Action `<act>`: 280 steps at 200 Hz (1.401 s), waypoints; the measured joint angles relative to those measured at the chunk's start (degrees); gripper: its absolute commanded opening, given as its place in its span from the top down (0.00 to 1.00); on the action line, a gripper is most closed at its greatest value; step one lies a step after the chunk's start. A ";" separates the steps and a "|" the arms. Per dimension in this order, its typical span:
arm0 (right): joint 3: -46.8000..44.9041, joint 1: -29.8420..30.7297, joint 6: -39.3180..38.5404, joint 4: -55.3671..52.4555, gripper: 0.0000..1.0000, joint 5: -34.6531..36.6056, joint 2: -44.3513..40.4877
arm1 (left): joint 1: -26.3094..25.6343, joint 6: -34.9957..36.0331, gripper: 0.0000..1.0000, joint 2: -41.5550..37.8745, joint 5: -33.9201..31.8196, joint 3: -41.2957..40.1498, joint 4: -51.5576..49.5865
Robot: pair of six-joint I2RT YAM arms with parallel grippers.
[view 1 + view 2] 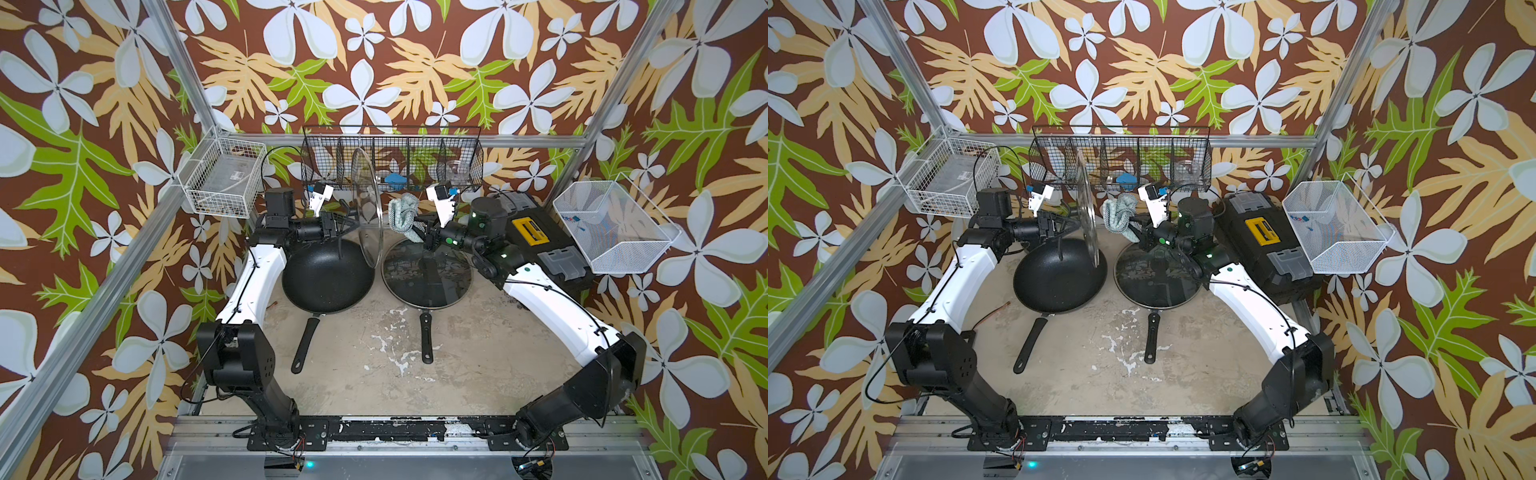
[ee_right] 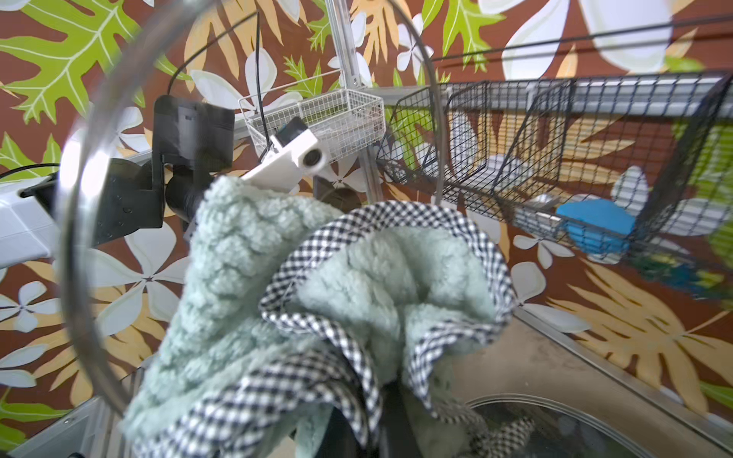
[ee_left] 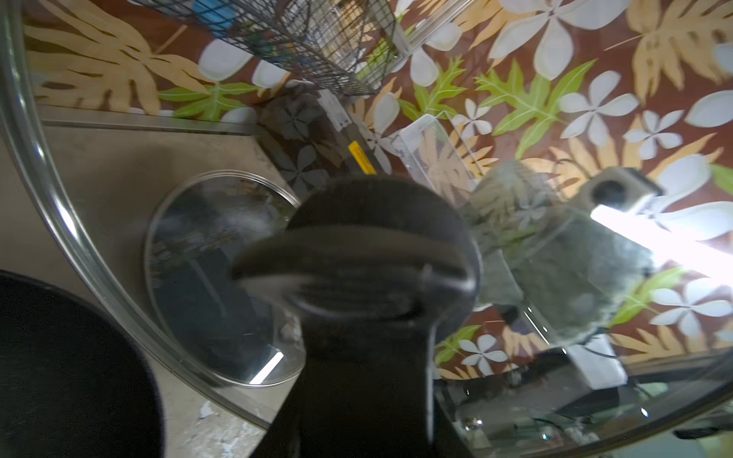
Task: Wipe the pot lid with a cloth
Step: Wipe the pot lid.
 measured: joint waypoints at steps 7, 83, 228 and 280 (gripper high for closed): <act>0.35 -0.02 -0.68 -0.94 1.00 1.05 -0.61 | 0.00 2.14 1.00 -0.07 -2.45 -0.55 -1.77; 12.61 6.47 -10.73 -13.88 1.00 11.39 0.46 | -0.87 21.84 1.00 -7.23 -26.56 -4.15 -15.61; 26.32 20.22 -19.61 -31.06 1.00 39.54 16.20 | -6.75 45.38 1.00 -13.88 -52.65 -5.33 -24.50; 31.34 19.32 -19.47 -32.89 1.00 38.16 20.65 | -10.36 51.34 1.00 -17.42 -56.78 -8.55 -24.52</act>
